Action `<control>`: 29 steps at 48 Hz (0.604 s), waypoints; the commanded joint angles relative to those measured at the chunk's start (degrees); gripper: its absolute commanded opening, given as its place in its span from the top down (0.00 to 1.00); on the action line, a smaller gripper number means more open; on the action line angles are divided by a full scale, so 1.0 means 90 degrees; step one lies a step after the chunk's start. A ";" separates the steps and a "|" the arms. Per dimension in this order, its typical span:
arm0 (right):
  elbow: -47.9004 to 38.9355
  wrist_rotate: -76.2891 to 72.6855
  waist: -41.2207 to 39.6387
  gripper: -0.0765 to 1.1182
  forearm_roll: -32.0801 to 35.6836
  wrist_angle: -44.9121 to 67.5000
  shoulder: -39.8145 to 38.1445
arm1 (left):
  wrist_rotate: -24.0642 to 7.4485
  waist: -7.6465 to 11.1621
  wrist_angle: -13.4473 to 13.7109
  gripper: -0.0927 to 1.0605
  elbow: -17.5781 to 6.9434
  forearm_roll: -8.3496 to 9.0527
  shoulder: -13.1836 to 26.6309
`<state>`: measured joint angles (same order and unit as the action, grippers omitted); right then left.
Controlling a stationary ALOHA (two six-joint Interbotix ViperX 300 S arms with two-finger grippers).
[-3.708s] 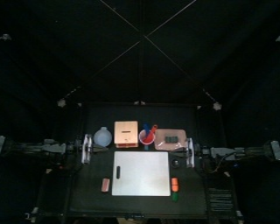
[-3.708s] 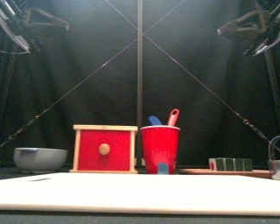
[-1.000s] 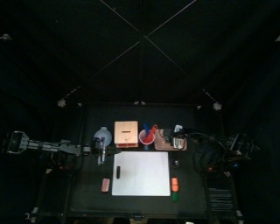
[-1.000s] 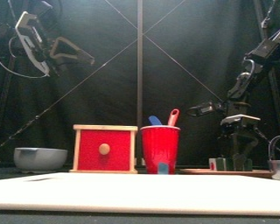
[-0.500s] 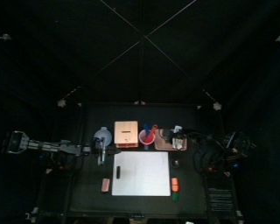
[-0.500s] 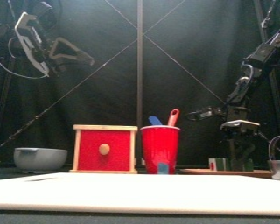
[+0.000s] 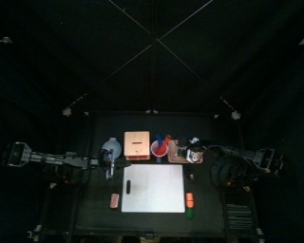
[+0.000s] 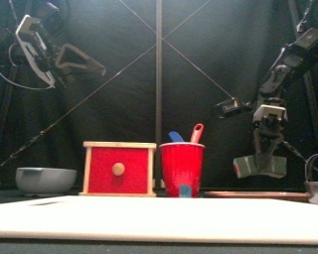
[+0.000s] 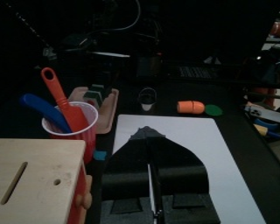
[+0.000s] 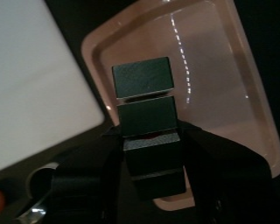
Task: Place sushi on board then cut the sushi with the knife then place the pieces on the plate
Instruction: Place the sushi on the board
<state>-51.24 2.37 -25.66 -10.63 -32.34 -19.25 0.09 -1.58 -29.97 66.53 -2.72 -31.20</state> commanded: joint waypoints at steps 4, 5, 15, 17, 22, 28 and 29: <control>0.0166 -0.1553 0.0811 0.42 0.0381 0.0029 -0.0322 | 0.0010 0.0020 -0.0010 0.95 -0.0010 -0.0010 0.0000; 0.0176 -0.1768 0.0908 0.42 0.0439 0.0049 -0.0322 | 0.0010 0.0020 -0.0010 0.95 0.0000 -0.0010 0.0000; 0.0293 -0.4287 0.1865 0.42 0.1191 0.0332 -0.0244 | 0.0010 0.0039 -0.0010 0.95 0.0078 -0.0029 0.0000; 0.0342 -0.4961 0.2090 0.42 0.1475 0.0430 -0.0186 | 0.0010 0.0039 -0.0010 0.95 0.0098 -0.0029 0.0000; 0.0469 -0.6289 0.2520 0.42 0.2148 0.0488 -0.0029 | 0.0010 0.0039 -0.0010 0.95 0.0137 -0.0029 0.0000; 0.0713 -0.8037 0.3096 0.42 0.3125 0.0469 0.0342 | 0.0000 0.0039 0.0000 0.95 0.0156 -0.0029 -0.0010; 0.0771 -0.8311 0.3164 0.42 0.3271 0.0449 0.0410 | 0.0000 0.0039 -0.0010 0.95 0.0166 -0.0029 -0.0010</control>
<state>-47.20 -65.13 0.00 13.71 -28.30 -16.70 0.18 -1.32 -29.79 68.64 -2.90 -31.11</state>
